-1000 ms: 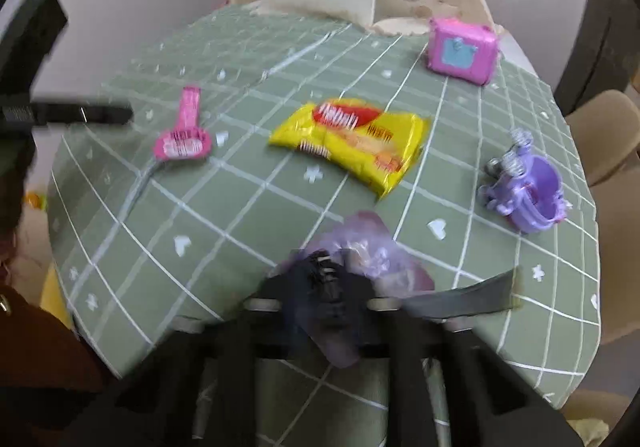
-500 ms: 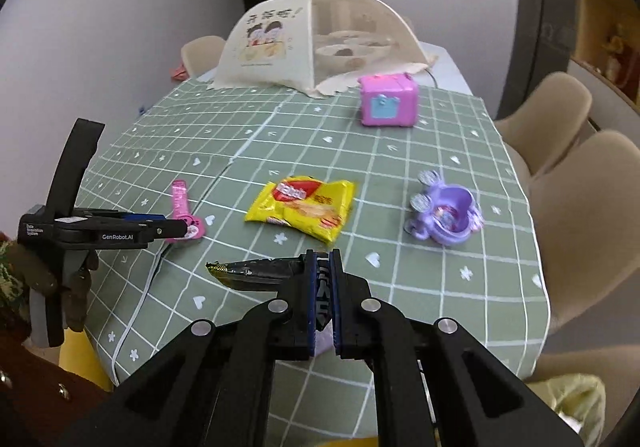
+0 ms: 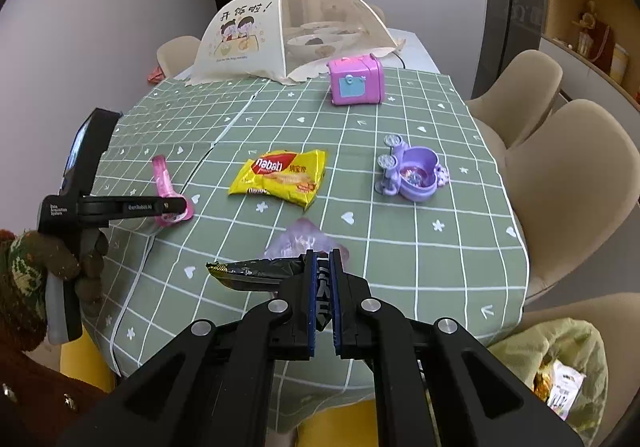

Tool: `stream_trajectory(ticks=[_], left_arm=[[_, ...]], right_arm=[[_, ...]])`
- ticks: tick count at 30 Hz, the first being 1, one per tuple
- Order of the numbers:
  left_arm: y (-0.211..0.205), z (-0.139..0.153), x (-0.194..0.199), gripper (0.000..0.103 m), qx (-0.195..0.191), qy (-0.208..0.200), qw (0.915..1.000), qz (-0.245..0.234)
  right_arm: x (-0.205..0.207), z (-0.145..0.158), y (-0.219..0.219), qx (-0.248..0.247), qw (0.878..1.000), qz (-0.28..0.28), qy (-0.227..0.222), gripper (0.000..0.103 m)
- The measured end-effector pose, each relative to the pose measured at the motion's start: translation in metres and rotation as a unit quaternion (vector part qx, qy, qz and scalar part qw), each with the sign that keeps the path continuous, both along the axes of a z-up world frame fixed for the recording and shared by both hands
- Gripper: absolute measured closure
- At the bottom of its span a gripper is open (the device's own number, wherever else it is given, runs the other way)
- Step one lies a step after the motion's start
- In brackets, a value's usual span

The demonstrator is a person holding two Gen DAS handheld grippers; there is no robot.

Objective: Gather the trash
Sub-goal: 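Carry the lollipop and dark wrapper to the trash bin with both grippers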

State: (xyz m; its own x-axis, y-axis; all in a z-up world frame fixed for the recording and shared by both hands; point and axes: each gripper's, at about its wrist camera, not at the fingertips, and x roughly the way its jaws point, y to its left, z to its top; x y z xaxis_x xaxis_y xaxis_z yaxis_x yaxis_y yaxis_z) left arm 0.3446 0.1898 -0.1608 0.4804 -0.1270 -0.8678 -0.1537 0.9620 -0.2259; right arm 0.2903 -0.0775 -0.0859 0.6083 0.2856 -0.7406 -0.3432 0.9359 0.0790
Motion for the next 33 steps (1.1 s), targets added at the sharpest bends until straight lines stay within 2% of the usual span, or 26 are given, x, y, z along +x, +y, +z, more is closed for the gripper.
stream_trajectory(ticks=[3, 11, 18, 21, 25, 28, 33], left_arm=[[0.001, 0.007, -0.008, 0.088, -0.003, -0.011, 0.9999, -0.012], [0.017, 0.027, -0.018, 0.088, -0.016, -0.043, 0.9981, -0.042], [0.023, 0.026, 0.0, 0.089, -0.054, -0.05, 0.9921, -0.102], [0.018, 0.028, 0.007, 0.089, -0.055, -0.062, 0.9893, -0.12], [0.008, 0.042, -0.002, 0.089, -0.067, -0.085, 0.9869, -0.119], [-0.006, 0.061, -0.019, 0.089, -0.057, -0.113, 0.9847, -0.12], [-0.044, 0.094, -0.05, 0.089, -0.064, -0.149, 0.9795, -0.12]], right_arm=[[-0.003, -0.002, -0.001, 0.005, 1.0, 0.0, 0.004, 0.095], [0.01, -0.016, 0.016, 0.018, 0.999, -0.012, 0.027, 0.095], [0.032, -0.022, 0.04, 0.002, 0.998, -0.047, 0.044, 0.095], [0.04, -0.021, 0.041, 0.007, 0.997, -0.061, 0.042, 0.095], [0.033, -0.01, 0.037, 0.006, 0.998, -0.055, 0.025, 0.095], [0.018, 0.002, 0.027, 0.007, 0.999, -0.042, 0.01, 0.095], [-0.025, 0.036, -0.014, 0.0, 0.999, -0.036, -0.033, 0.095]])
